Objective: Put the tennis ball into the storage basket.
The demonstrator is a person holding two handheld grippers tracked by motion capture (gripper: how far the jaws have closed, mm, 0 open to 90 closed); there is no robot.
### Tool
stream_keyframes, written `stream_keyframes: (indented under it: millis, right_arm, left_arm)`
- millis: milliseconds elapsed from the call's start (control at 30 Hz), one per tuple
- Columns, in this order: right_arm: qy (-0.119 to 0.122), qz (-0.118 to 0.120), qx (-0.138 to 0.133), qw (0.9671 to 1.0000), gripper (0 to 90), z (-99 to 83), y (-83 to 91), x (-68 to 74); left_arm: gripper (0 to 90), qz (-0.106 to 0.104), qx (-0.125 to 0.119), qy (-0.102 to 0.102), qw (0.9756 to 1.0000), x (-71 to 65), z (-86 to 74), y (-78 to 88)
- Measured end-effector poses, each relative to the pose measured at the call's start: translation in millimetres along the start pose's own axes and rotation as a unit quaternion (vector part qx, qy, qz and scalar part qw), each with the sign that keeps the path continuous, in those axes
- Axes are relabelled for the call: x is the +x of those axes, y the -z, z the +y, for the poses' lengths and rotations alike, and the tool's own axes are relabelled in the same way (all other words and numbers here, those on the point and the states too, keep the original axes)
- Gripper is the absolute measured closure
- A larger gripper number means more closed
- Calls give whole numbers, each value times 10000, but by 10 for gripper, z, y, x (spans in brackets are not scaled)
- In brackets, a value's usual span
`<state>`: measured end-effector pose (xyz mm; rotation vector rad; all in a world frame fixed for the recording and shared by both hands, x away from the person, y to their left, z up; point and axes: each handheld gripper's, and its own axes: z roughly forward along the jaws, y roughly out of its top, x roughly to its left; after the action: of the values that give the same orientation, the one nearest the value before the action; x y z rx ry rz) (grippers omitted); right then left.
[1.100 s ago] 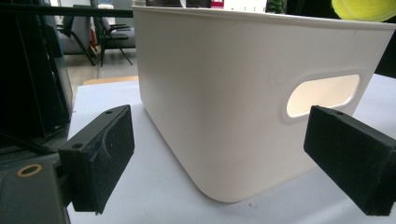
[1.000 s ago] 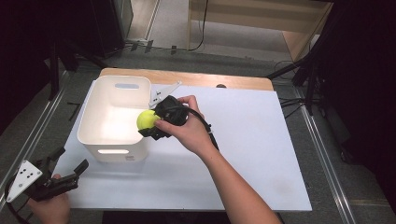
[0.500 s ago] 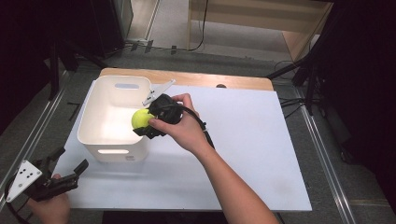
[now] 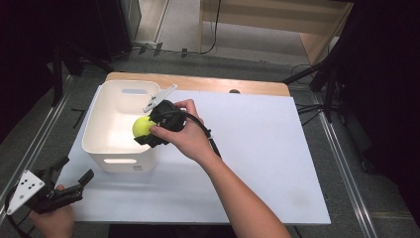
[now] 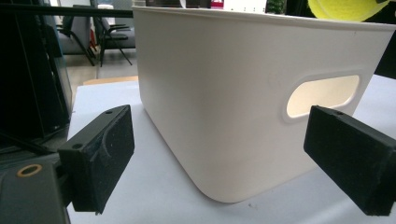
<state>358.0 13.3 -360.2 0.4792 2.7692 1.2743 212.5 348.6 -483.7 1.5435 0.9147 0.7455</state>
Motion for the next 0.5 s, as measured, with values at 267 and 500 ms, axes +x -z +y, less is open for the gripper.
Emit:
stream_keyframes:
  millis: [267, 500]
  right_arm:
    - [-14, -58, 73, 10000, 239, 13, -99, 10]
    - [32, -28, 113, 9999, 239, 15, -159, 0]
  left_arm:
    - [85, -6, -4, 4, 10000, 5, 0, 2]
    - [86, -6, -42, 38, 10000, 3, -2, 1]
